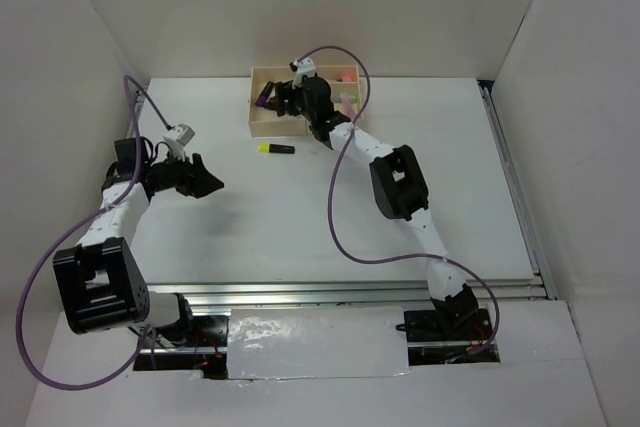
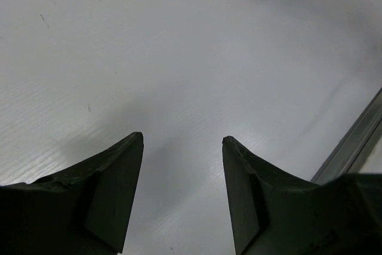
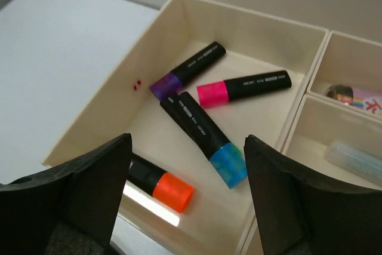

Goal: Sort the stationery into containers
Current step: Place the pen in the storage box, then move the pen to the center of the board.

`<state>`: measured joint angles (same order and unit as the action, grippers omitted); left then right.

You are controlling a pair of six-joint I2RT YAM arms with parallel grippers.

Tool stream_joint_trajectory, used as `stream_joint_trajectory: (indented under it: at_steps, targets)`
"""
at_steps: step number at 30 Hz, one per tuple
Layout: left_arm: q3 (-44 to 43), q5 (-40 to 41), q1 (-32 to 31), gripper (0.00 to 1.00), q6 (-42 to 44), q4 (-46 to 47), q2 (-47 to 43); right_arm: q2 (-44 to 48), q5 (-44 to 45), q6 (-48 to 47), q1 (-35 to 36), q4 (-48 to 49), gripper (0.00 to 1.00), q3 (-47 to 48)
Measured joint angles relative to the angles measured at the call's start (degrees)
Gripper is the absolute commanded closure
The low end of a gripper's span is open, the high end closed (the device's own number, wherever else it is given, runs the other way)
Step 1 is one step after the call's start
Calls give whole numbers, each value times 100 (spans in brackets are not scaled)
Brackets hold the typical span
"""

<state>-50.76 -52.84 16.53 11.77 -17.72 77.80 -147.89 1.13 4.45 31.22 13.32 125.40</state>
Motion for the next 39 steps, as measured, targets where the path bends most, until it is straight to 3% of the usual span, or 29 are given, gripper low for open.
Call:
stream_joint_trajectory:
  at_steps: [3, 7, 10, 13, 17, 21, 28, 39]
  targets:
    - [177, 284, -374, 32, -216, 428, -59, 306, -44, 61, -26, 160, 17, -330]
    - [367, 1106, -1104, 38, -763, 1294, -72, 1545, -94, 188, -103, 181, 29, -1569]
    - [374, 1858, -1617, 47, -1239, 1934, 20, 2833, -199, 345, -232, 52, 32, -2546]
    - [96, 2546, -2107, 67, -1720, 2398, 481, 4389, -334, 514, -511, -57, 32, -3469]
    - [-411, 3101, -2520, 78, -2205, 2765, 1259, 6098, -409, 772, -1108, -223, 32, -4579]
    - [-981, 3650, -2876, 74, -2581, 3016, 2090, 6996, -420, 992, -1718, -579, 32, -5558]
    - [-1867, 4352, -3088, 64, -2994, 3154, 3191, 7705, -647, 1316, -2385, -1672, 34, -7259]
    - [-2422, 5372, -3447, 52, -3101, 3185, 3849, 8094, -914, 1480, -2549, -1897, 34, -7407]
